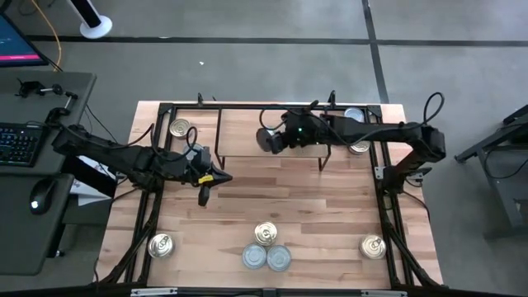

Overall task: Stack canned seafood by type on shelf
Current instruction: Put the white-green tuna can on the shelf

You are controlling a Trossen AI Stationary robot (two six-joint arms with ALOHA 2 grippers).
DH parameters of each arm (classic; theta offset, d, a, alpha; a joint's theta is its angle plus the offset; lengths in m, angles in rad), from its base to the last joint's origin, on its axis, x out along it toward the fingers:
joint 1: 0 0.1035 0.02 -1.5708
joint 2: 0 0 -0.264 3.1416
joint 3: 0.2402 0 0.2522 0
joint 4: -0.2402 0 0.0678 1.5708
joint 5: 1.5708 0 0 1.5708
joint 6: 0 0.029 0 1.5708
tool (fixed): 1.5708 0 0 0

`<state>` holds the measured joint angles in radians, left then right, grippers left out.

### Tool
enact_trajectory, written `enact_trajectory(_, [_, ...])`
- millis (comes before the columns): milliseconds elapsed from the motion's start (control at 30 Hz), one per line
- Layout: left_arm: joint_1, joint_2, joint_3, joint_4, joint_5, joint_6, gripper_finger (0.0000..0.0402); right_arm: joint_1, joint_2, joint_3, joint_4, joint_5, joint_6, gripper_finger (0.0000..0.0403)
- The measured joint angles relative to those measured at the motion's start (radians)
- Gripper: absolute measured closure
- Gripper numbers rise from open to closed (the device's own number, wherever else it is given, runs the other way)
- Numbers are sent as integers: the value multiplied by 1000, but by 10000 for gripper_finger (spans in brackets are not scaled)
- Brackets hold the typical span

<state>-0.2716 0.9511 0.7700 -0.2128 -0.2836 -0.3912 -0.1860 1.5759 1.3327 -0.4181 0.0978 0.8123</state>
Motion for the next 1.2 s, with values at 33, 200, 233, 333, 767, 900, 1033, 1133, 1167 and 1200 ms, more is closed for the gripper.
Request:
enact_trajectory(33, [0,1,0,0,0,0,402,-14,1,-17,1,-7,21,286])
enact_trajectory(200, [-5,3,0,0,0,0,401,-54,-2,-54,30,2,80,286])
enact_trajectory(233, [-5,2,0,0,0,0,401,-58,-3,-54,30,2,81,283])
enact_trajectory(333, [-5,3,0,-6,0,0,401,-67,-3,-54,32,-3,81,253])
enact_trajectory(767, [-5,2,0,-9,0,0,401,-88,-1,-52,-30,11,7,176])
enact_trajectory(900, [-5,3,0,-9,0,-1,401,-113,-1,-10,-121,14,-59,175])
enact_trajectory(1033, [-5,3,0,-9,0,-1,402,-129,-1,35,-211,25,-111,175])
enact_trajectory(1133, [-5,3,0,-9,0,-1,402,-130,-1,73,-249,64,-149,174])
enact_trajectory(1167, [-5,3,0,-9,0,-1,402,-130,-1,88,-258,76,-164,174])
enact_trajectory(1200, [-5,3,0,-9,0,-1,401,-129,-1,104,-259,81,-174,174])
